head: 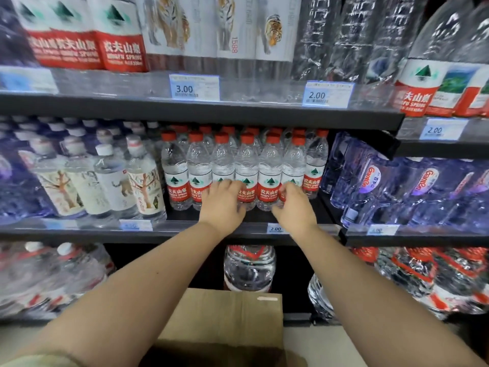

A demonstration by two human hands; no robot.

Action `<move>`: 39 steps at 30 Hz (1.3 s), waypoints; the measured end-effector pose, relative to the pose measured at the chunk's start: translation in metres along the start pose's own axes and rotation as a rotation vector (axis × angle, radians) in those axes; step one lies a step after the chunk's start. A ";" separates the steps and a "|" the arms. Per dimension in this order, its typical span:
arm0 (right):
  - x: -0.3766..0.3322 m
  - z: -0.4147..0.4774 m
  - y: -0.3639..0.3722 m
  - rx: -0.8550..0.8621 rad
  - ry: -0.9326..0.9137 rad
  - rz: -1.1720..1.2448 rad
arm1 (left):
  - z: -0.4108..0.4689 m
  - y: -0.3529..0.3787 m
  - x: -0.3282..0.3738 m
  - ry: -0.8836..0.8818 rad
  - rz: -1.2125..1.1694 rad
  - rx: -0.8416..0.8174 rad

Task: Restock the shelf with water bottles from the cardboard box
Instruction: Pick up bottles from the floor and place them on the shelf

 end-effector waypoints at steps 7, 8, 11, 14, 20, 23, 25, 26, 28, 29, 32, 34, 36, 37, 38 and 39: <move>-0.095 -0.078 -0.034 -0.023 -0.351 -0.224 | -0.066 -0.093 -0.016 0.000 0.224 0.040; -0.111 -0.092 -0.035 -0.026 -0.389 -0.232 | -0.079 -0.106 -0.022 -0.004 0.248 0.036; -0.162 -0.135 -0.026 -0.033 -0.510 -0.259 | -0.128 -0.147 -0.050 -0.039 0.284 0.070; -0.214 -0.174 -0.006 -0.071 -0.597 -0.283 | -0.184 -0.186 -0.088 -0.109 0.311 0.115; -0.322 -0.253 0.052 -0.158 -0.792 -0.305 | -0.311 -0.244 -0.180 -0.333 0.426 0.149; -0.370 -0.295 0.087 -0.240 -0.895 -0.369 | -0.379 -0.253 -0.226 -0.446 0.458 0.119; -0.396 -0.321 0.113 -0.312 -0.979 -0.451 | -0.422 -0.249 -0.256 -0.510 0.470 0.092; -0.407 -0.333 0.126 -0.341 -1.012 -0.482 | -0.442 -0.247 -0.269 -0.554 0.462 0.082; -0.425 -0.355 0.152 -0.387 -1.058 -0.526 | -0.475 -0.241 -0.291 -0.656 0.425 0.060; -0.432 -0.366 0.165 -0.409 -1.073 -0.547 | -0.489 -0.237 -0.301 -0.703 0.404 0.032; -0.447 -0.392 0.204 -0.469 -1.115 -0.617 | -0.524 -0.225 -0.331 -0.799 0.362 -0.040; -0.450 -0.407 0.233 -0.545 -1.141 -0.682 | -0.544 -0.213 -0.348 -0.848 0.362 -0.080; -0.449 -0.421 0.263 -0.629 -1.191 -0.760 | -0.566 -0.195 -0.364 -0.909 0.359 -0.130; -0.447 -0.428 0.277 -0.665 -1.213 -0.781 | -0.578 -0.186 -0.371 -0.946 0.341 -0.149; -0.446 -0.433 0.290 -0.697 -1.229 -0.788 | -0.591 -0.174 -0.377 -0.986 0.319 -0.163; -0.444 -0.438 0.303 -0.731 -1.240 -0.784 | -0.604 -0.161 -0.384 -1.023 0.300 -0.178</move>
Point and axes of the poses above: each hand's wrist, its own z-axis towards the middle knuckle, its own y-axis out of the palm, x = y × z, the point moved 1 cm from there along z, towards the middle knuckle, and after that the axes turned 12 degrees about -z, right-handed, at the moved point
